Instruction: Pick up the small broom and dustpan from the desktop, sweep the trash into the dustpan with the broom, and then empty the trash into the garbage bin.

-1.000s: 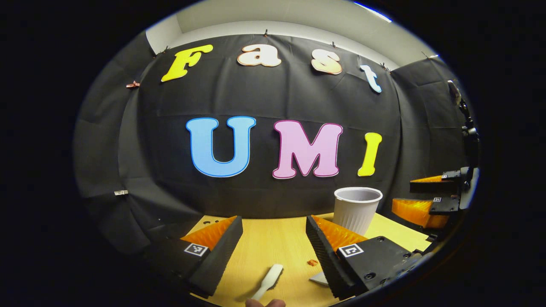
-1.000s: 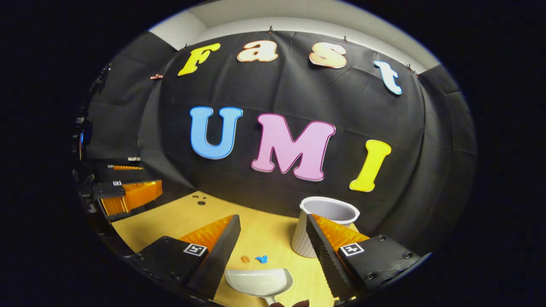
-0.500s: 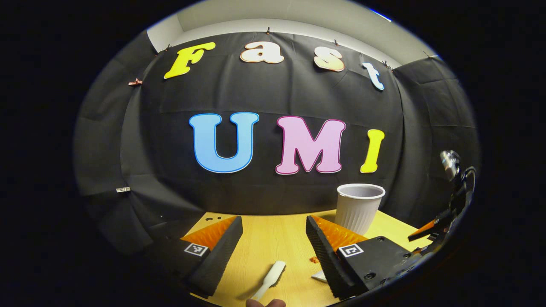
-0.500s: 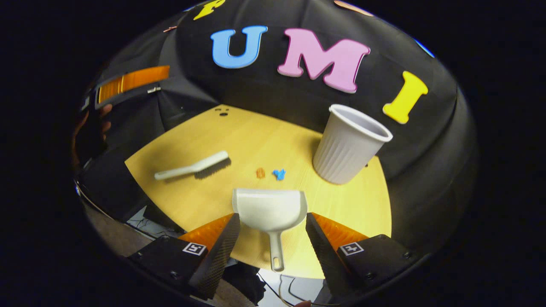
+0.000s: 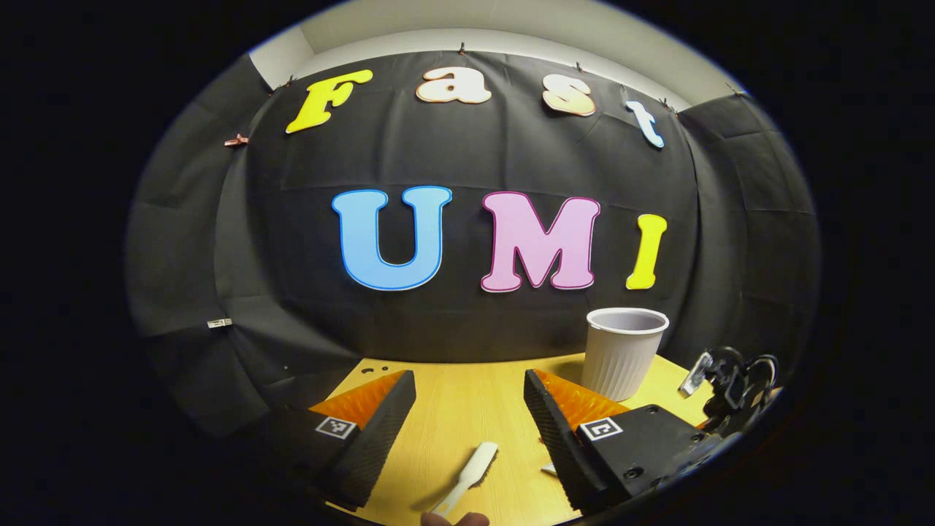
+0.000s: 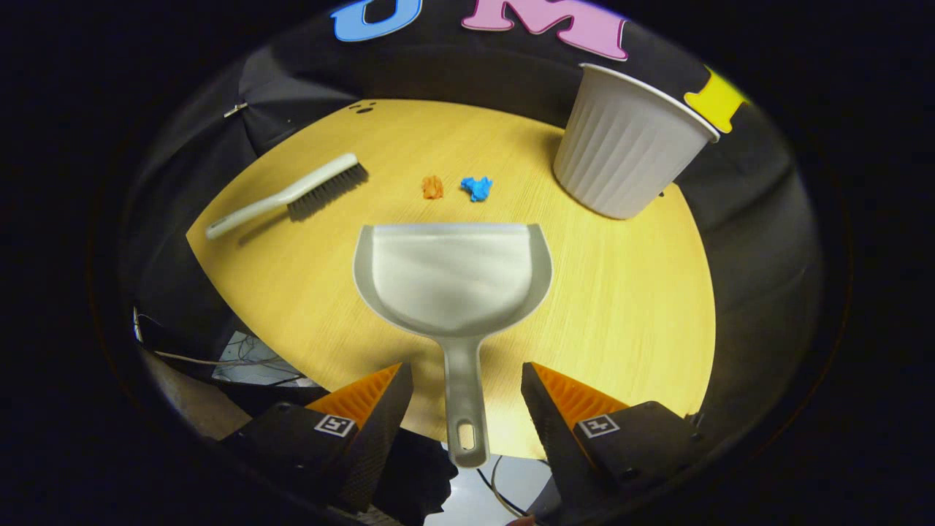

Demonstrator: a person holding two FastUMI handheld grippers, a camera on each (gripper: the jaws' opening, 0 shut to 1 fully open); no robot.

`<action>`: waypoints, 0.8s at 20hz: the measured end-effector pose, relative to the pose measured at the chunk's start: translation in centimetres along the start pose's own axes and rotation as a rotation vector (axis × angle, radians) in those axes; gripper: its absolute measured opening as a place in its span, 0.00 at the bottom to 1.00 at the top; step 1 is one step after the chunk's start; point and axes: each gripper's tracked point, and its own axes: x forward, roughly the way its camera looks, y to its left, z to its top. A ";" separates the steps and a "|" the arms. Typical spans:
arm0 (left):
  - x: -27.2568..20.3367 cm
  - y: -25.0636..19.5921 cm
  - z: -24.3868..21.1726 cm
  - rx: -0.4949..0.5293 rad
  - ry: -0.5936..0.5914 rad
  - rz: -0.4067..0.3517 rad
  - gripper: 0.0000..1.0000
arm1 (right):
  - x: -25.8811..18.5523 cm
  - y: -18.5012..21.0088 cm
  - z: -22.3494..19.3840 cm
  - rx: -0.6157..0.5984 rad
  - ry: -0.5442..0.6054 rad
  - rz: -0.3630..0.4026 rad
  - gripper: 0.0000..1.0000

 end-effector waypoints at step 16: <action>2.0 -0.7 -1.7 0.011 0.062 0.065 0.95 | 7.0 0.2 -0.4 0.070 0.189 0.060 0.61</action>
